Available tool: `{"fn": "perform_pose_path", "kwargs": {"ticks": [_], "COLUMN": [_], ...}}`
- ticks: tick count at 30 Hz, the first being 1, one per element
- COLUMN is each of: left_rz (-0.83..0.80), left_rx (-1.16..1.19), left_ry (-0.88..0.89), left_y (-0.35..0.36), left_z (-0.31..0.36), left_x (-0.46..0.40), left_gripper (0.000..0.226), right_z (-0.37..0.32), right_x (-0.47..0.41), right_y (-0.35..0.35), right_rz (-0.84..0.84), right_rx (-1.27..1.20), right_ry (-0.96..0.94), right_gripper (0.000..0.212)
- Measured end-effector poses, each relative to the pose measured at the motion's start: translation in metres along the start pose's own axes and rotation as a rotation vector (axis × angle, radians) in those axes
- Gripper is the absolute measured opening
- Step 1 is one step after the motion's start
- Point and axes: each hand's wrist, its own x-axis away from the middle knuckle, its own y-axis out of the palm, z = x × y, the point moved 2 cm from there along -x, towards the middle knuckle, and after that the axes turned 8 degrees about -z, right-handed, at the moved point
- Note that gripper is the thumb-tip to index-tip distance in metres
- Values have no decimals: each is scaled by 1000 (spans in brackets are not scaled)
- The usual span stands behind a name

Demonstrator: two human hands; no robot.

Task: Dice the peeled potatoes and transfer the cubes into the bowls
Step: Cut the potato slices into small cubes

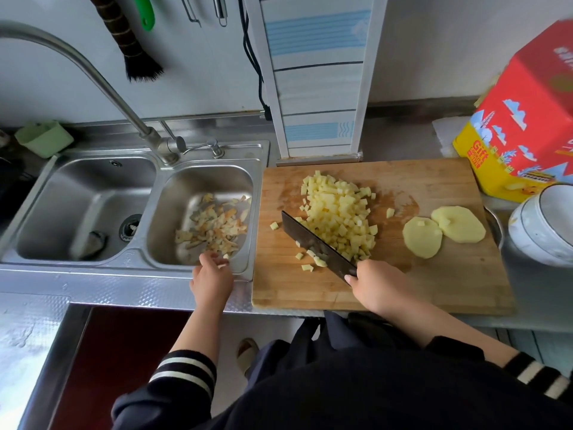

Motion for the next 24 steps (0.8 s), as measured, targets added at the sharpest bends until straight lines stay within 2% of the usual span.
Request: {"fn": "perform_pose_path", "kwargs": {"ticks": [3, 7, 10, 12, 15, 20, 24], "left_rz": [67, 188, 81, -56, -110, 18, 88], "left_rx": [26, 88, -91, -235, -312, -330, -385], "left_ry": [39, 299, 703, 868, 890, 1018, 1079], "left_y": [-4, -2, 21, 48, 78, 85, 83], "left_z": [4, 22, 45, 58, 73, 96, 101], "left_x": [3, 22, 45, 54, 56, 61, 63], "left_gripper": [46, 26, 21, 34, 48, 33, 33], "right_z": [0, 1, 2, 1, -1, 5, 14], "right_x": [1, 1, 0, 1, 3, 5, 3], "right_y": [0, 1, 1, 0, -1, -7, -19], "right_rz": [9, 16, 20, 20, 17, 45, 120], "right_rx": [1, -1, -13, -19, -40, -180, -337], "right_ry": [-3, -14, -16, -12, -12, 29, 51], "right_gripper": [25, 24, 24, 23, 24, 33, 34]}}
